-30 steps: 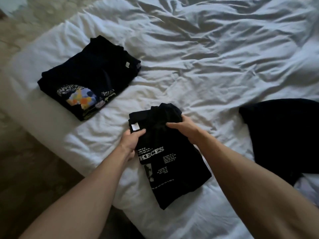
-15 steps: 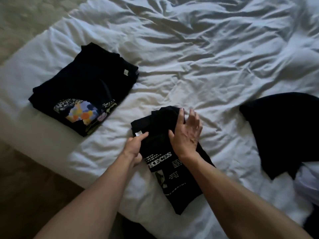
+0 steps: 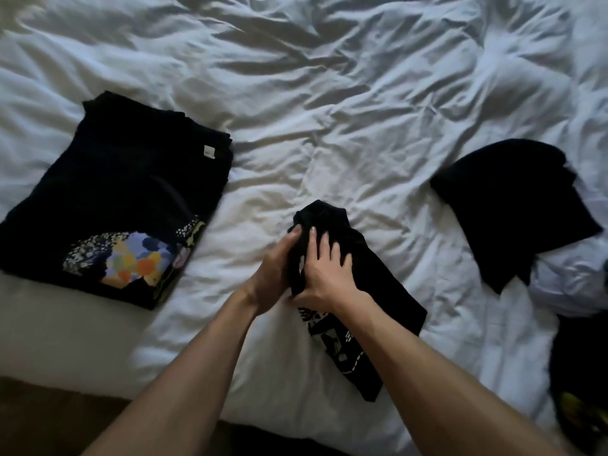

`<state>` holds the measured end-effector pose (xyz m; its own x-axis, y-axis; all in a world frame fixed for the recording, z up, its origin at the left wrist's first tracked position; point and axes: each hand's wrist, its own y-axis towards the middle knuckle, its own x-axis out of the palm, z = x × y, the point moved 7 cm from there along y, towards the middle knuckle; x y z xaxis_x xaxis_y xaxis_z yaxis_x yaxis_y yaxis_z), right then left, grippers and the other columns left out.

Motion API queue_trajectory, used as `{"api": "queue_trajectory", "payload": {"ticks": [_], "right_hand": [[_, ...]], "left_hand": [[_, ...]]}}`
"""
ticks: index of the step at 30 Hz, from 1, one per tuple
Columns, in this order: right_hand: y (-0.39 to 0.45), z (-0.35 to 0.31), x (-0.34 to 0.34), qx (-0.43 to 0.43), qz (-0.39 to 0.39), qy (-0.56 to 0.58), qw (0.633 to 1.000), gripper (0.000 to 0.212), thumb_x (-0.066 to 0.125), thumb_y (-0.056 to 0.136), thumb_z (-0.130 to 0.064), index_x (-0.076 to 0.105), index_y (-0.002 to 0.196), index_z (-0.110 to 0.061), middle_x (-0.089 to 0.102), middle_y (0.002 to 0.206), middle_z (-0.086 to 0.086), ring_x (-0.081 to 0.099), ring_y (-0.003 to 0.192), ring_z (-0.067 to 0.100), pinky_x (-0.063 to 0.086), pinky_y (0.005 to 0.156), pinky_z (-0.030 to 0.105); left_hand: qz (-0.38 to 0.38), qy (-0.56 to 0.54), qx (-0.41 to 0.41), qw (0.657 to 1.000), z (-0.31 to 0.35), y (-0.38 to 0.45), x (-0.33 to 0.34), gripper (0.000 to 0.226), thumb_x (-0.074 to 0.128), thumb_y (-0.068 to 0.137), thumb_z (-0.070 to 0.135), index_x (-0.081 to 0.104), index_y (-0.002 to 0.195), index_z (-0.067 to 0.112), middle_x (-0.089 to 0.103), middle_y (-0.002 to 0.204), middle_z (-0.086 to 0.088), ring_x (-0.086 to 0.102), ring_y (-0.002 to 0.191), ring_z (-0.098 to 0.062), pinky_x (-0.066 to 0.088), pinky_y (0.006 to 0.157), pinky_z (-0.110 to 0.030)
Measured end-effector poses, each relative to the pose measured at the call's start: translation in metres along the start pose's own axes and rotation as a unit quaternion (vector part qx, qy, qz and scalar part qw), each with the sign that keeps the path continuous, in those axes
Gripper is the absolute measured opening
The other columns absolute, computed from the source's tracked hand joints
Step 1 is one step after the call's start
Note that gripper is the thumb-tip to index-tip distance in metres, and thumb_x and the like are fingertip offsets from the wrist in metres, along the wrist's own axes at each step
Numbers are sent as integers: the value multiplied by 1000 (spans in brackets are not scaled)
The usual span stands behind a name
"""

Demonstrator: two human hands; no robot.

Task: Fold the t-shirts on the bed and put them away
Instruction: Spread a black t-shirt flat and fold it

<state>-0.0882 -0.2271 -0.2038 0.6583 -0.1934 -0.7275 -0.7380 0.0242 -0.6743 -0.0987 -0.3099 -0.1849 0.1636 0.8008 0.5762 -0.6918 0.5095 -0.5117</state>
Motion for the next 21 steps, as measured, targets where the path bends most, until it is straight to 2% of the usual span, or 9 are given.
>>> {"api": "queue_trajectory", "payload": {"ticks": [3, 6, 9, 12, 14, 15, 17, 19, 21], "right_hand": [[-2, 3, -1, 28, 132, 57, 989, 113, 68, 81, -42, -10, 155, -7, 19, 159, 14, 19, 147, 32, 18, 119, 51], [-5, 20, -16, 68, 253, 130, 956, 73, 55, 92, -17, 20, 155, -16, 49, 142, 8, 47, 130, 29, 36, 105, 39], [0, 39, -31, 116, 261, 158, 945, 53, 46, 92, -7, 46, 140, -29, 64, 120, 10, 60, 110, 36, 44, 86, 39], [9, 57, -44, 134, 239, 277, 921, 35, 50, 90, -11, 62, 119, -25, 70, 107, 13, 62, 103, 36, 45, 83, 38], [14, 66, -45, 113, 217, 400, 883, 19, 52, 87, -22, 67, 98, -22, 71, 95, 8, 65, 92, 29, 50, 81, 41], [15, 70, -43, 103, 206, 451, 862, 16, 52, 82, -24, 67, 88, -21, 70, 87, 4, 65, 85, 23, 52, 79, 42], [15, 77, -38, 95, 187, 558, 803, 13, 56, 78, -10, 65, 77, -19, 66, 75, 2, 63, 73, 18, 54, 69, 35], [12, 86, -33, 108, 155, 664, 723, 26, 53, 81, 13, 65, 83, -9, 66, 72, 7, 63, 65, 21, 54, 63, 30], [9, 94, -25, 132, 103, 741, 650, 19, 52, 84, 11, 64, 97, 3, 66, 77, 16, 64, 66, 27, 57, 67, 36]], "left_hand": [[-36, 46, -32, 998, -2, 8, 6, 43, 28, 105, 37, 54, 137, 22, 65, 130, 9, 57, 124, -5, 46, 100, -23], [-11, 105, -40, 994, 3, 21, 2, 44, 25, 104, 46, 62, 122, 33, 70, 118, 12, 64, 106, -3, 48, 86, -24], [41, 68, -56, 995, -4, 36, -16, 54, 21, 103, 52, 68, 114, 27, 72, 111, 5, 63, 100, -14, 43, 90, -32], [126, -45, -68, 989, -23, 45, -28, 45, 29, 105, 37, 66, 109, 12, 70, 103, -8, 65, 91, -20, 48, 79, -30], [208, 17, -73, 975, -35, 50, -34, 19, 41, 102, 14, 60, 103, 11, 67, 93, -10, 64, 78, -18, 50, 68, -26], [219, 69, -71, 971, -40, 55, -34, 15, 47, 99, 6, 59, 104, 12, 68, 93, -11, 64, 76, -18, 52, 69, -27], [196, 138, -60, 969, -41, 70, -25, 20, 58, 90, 7, 64, 109, 12, 71, 103, -13, 67, 87, -22, 56, 82, -35], [178, 127, -39, 975, -35, 81, -16, 29, 68, 89, 14, 65, 117, 7, 71, 110, -13, 68, 95, -23, 55, 90, -38], [137, 65, -26, 988, -28, 81, -7, 36, 66, 92, 20, 62, 124, 3, 70, 114, -14, 68, 92, -18, 57, 81, -29]]}}
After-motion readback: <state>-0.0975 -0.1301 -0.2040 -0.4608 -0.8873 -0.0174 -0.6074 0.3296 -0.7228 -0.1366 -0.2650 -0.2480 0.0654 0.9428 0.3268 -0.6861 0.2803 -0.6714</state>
